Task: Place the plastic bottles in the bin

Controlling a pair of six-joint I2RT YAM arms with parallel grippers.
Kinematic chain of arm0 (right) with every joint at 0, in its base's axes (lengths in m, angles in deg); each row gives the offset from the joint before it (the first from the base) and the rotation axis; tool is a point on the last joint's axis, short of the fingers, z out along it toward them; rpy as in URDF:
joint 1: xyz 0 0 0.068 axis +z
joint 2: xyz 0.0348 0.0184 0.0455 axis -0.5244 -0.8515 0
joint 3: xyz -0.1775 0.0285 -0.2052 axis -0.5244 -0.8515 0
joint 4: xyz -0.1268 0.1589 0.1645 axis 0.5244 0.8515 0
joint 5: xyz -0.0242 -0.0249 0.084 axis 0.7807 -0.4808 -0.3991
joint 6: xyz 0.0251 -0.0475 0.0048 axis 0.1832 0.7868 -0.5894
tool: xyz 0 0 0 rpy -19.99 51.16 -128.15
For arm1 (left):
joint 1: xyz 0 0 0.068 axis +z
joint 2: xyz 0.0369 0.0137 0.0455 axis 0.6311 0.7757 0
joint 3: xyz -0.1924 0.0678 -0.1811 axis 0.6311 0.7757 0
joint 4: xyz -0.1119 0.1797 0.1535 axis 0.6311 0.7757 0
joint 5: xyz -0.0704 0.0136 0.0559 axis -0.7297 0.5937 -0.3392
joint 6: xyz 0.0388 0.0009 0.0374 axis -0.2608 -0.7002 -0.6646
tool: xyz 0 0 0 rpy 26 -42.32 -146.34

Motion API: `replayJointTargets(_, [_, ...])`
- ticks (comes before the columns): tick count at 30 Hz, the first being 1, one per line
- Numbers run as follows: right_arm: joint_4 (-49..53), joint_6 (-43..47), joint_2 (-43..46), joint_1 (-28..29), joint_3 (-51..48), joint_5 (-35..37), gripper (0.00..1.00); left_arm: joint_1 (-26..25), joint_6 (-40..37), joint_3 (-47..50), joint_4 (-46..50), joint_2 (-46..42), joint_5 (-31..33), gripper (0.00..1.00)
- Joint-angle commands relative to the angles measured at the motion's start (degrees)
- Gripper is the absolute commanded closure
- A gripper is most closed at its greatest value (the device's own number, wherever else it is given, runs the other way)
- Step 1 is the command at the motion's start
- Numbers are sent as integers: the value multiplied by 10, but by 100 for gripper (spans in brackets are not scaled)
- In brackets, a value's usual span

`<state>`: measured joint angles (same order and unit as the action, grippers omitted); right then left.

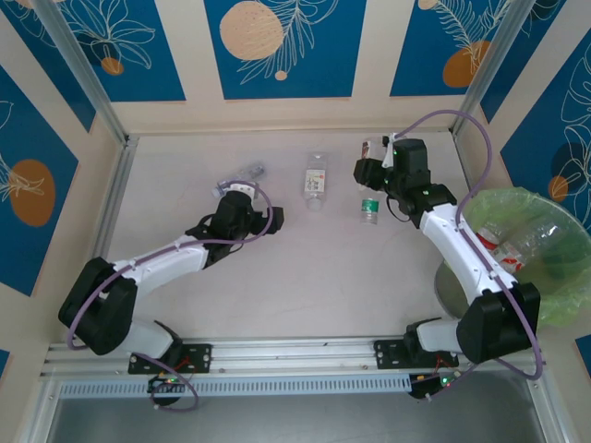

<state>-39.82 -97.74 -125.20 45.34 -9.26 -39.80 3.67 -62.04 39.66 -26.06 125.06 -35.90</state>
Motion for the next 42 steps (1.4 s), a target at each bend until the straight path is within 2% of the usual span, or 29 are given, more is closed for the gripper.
replayJointTargets(1, [31,31,26,0,28,-25,61,5,12,-19,-10,8,-11,0])
replayJointTargets(12, [159,35,116,-22,99,49,62,5,25,-19,-15,18,-15,0])
replayJointTargets(20, [249,38,193,-102,137,89,63,5,19,-33,-30,33,-52,0])
replayJointTargets(29, [329,57,205,-219,202,103,63,5,17,-50,-42,55,-94,0])
replayJointTargets(32, [341,73,204,-266,205,113,63,6,15,-53,-52,61,-98,0])
replayJointTargets(35, [340,68,211,-277,198,158,63,6,13,-55,-57,68,-101,0])
replayJointTargets(42, [318,49,231,-341,180,208,63,6,4,-71,-58,92,-119,0])
